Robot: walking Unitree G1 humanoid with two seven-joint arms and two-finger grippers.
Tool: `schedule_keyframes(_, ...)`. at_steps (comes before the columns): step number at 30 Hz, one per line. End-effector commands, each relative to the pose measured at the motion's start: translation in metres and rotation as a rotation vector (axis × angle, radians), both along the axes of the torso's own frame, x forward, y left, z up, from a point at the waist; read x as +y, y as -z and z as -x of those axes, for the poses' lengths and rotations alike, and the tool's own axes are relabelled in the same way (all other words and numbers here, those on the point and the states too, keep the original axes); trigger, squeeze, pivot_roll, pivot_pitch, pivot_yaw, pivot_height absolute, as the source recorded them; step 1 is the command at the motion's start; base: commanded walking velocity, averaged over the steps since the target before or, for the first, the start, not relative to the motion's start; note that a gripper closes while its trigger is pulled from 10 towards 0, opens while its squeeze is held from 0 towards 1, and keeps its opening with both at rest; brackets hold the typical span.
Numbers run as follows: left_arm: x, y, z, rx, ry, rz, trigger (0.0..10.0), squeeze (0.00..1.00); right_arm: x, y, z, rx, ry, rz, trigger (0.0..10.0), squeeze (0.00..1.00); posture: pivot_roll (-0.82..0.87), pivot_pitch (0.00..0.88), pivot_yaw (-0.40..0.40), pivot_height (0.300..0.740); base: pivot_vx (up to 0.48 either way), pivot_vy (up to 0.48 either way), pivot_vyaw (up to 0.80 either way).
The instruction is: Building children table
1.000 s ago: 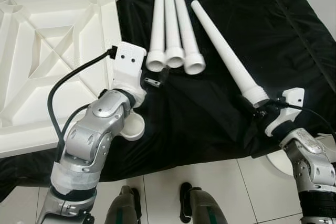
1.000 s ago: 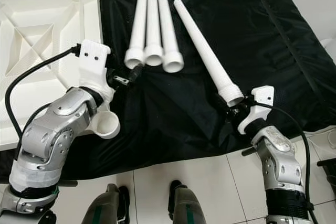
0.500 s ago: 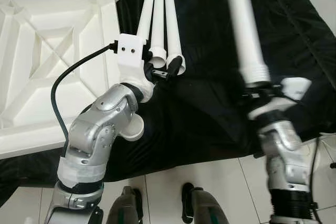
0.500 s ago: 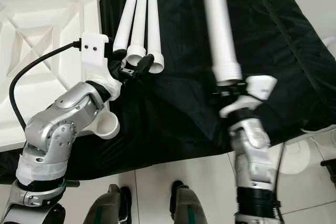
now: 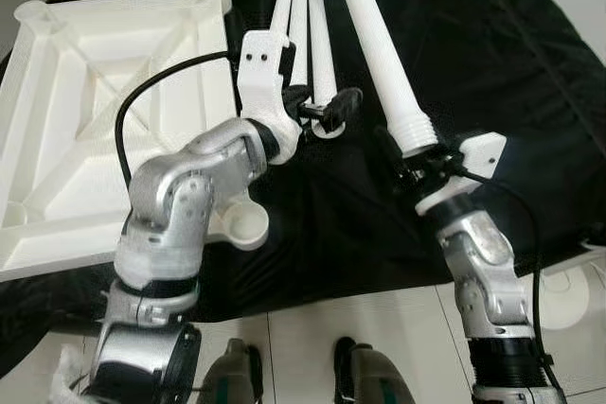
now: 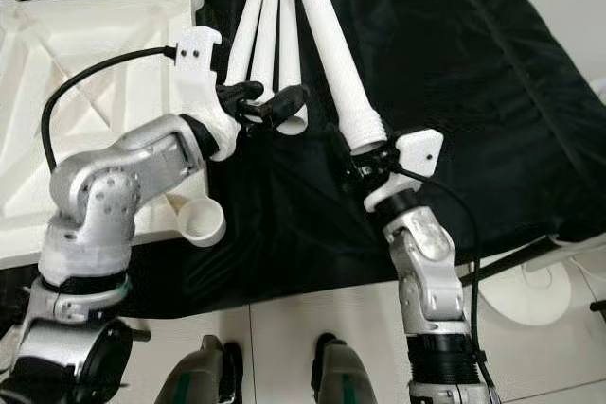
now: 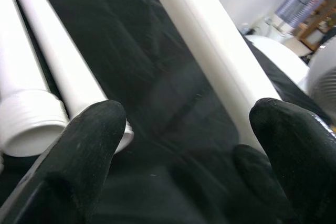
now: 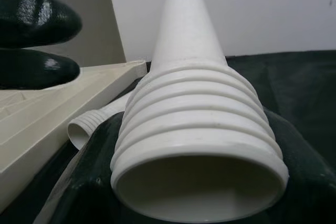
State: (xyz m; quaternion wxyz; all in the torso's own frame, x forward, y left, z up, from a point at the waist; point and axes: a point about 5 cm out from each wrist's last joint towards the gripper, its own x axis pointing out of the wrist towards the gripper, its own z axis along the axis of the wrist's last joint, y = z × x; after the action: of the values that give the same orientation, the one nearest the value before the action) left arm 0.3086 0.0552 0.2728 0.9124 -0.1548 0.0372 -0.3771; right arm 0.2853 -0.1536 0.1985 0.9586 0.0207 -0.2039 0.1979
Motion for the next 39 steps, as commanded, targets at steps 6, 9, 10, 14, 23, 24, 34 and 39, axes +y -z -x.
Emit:
schedule_keyframes(6,-0.016,-0.012,0.006,0.012,0.320,0.038,10.0,0.00,0.010,-0.007,0.003,-0.056,-0.032,0.014,10.0,0.00,-0.04,0.057,0.082,0.740,0.000,0.000,0.00)
schedule_keyframes(9,-0.019,-0.013,0.006,0.023,0.336,0.046,10.0,0.00,0.011,-0.007,0.003,-0.064,-0.036,0.018,10.0,0.00,-0.04,0.057,0.082,0.740,0.000,0.000,0.00)
schedule_keyframes(10,-0.019,-0.013,0.006,0.023,0.336,0.046,10.0,0.00,0.011,-0.007,0.003,-0.064,-0.036,0.018,10.0,0.00,-0.04,0.057,0.082,0.740,0.000,0.000,0.00)
schedule_keyframes(14,-0.024,-0.016,0.006,0.047,0.375,0.064,10.0,0.00,0.018,-0.006,0.004,-0.072,-0.070,0.036,10.0,0.00,-0.04,0.019,0.065,0.740,0.000,0.000,0.00)
schedule_keyframes(23,-0.027,-0.030,-0.004,0.098,0.406,0.149,10.0,0.00,0.033,0.000,0.006,-0.076,-0.171,0.127,10.0,0.00,-0.04,0.000,0.052,0.740,0.000,0.000,0.00)
schedule_keyframes(24,-0.027,-0.030,-0.006,0.099,0.398,0.144,10.0,0.00,0.034,0.001,0.006,-0.079,-0.175,0.133,10.0,0.00,-0.04,0.000,0.051,0.740,0.000,0.000,0.00)
schedule_keyframes(34,-0.015,-0.035,-0.039,0.162,0.206,0.155,10.0,0.00,0.035,0.012,0.012,-0.091,-0.167,0.203,10.0,0.00,-0.04,0.000,0.057,0.740,0.000,0.000,0.00)
schedule_keyframes(39,-0.009,-0.036,-0.050,0.210,0.138,0.184,10.0,0.00,0.032,0.019,0.014,-0.091,-0.141,0.229,10.0,0.00,-0.04,0.000,0.063,0.740,0.000,0.000,0.00)
